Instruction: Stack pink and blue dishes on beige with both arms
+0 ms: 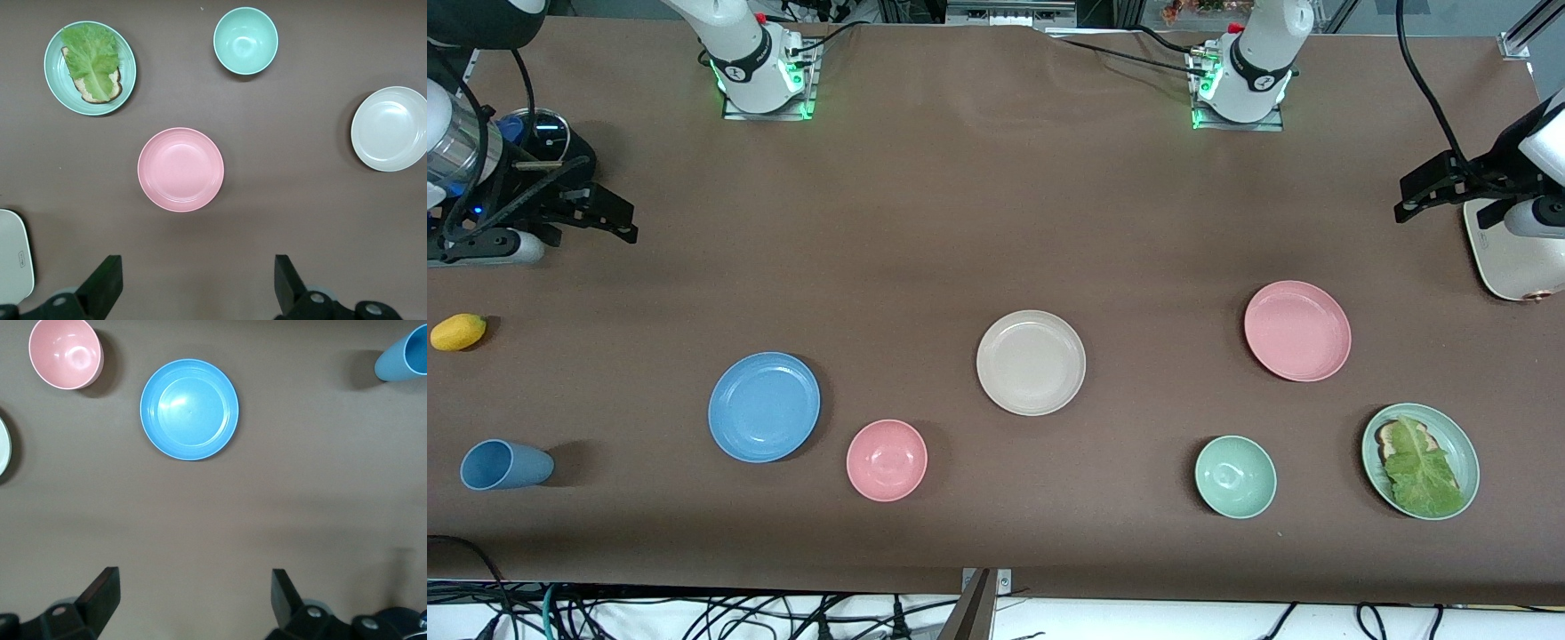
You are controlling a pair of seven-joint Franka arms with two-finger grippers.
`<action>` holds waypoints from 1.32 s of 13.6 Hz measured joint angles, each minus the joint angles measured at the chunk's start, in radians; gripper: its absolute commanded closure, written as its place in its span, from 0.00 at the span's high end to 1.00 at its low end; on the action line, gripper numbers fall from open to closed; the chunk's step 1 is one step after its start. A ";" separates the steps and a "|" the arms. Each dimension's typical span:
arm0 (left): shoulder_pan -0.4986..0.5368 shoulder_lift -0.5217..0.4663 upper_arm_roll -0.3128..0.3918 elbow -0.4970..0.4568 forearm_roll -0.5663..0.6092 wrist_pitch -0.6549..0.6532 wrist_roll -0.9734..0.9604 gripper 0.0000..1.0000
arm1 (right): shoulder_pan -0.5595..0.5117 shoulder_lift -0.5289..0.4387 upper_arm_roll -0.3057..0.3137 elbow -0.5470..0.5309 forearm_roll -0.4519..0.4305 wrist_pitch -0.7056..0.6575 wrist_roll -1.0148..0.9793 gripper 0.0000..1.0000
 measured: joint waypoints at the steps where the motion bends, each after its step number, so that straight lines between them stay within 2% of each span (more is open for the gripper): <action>1: 0.000 0.000 0.000 0.000 0.000 0.000 0.000 1.00 | 0.000 0.000 0.000 0.000 0.000 0.000 0.000 1.00; 12: 0.027 0.048 0.004 0.000 -0.002 0.001 -0.001 1.00 | 0.000 0.000 0.000 0.000 0.000 0.000 0.000 1.00; 18: 0.017 0.218 -0.008 -0.001 -0.004 0.072 -0.001 1.00 | 0.000 0.001 -0.001 0.000 0.000 0.000 0.000 1.00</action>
